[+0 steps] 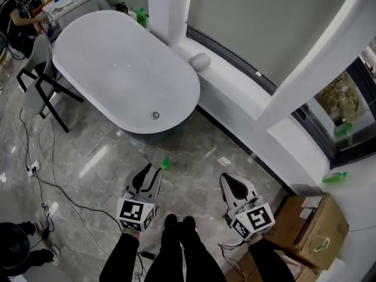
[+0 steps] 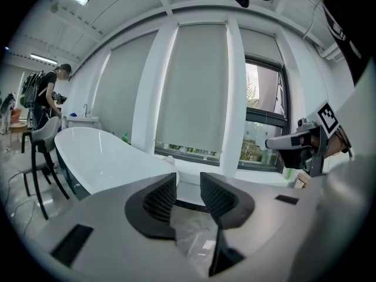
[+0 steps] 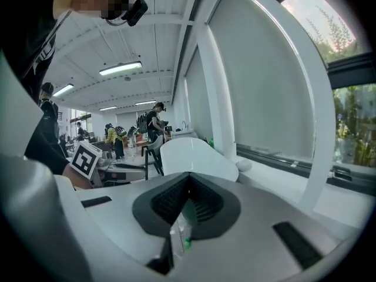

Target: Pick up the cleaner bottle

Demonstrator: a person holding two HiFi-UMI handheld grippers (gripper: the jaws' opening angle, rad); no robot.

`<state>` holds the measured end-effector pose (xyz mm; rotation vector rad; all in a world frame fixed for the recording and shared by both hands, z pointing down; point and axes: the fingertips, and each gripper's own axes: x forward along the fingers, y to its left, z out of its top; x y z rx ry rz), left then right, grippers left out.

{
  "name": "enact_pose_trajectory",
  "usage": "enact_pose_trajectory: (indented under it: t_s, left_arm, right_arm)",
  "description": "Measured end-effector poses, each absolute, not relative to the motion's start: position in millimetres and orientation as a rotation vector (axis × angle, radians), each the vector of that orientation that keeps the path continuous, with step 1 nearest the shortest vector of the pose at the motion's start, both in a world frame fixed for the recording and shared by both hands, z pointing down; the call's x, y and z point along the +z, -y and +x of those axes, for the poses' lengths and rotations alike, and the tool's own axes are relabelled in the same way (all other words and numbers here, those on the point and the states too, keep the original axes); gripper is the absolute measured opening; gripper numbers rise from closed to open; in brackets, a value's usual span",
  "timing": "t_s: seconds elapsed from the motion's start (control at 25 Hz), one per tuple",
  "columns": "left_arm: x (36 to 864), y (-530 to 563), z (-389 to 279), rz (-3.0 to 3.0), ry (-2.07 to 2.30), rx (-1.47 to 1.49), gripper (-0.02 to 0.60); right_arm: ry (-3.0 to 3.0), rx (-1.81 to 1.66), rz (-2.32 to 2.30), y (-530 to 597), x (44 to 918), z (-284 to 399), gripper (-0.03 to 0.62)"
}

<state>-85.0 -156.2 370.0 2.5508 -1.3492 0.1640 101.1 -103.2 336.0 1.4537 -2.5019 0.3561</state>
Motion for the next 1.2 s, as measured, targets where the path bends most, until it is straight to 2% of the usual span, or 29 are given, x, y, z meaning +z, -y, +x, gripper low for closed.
enact_pose_trajectory:
  t_s: [0.28,0.48,0.6,0.88,1.2]
  left_arm:
    - [449,169,-67,2.541,1.317,0.245,0.166]
    - [549,179,-58,2.509,1.269,0.378,0.241]
    - [613,190,-56,2.486,1.272,0.423,0.266]
    - [741,202,-59,2.403,1.275,0.473,0.287]
    - [864,212,-57,2.362,1.26,0.569,0.291]
  right_arm:
    - [2.51,0.369,1.394,116,404,104,0.002]
    - [2.516,0.352,1.38,131,471,105,0.002]
    - [2.524,0.324,1.375,144,514,111,0.002]
    - [2.513,0.306,1.388,163,623,123,0.002]
    - [2.537,0.259,1.355,184,703,123,0.002]
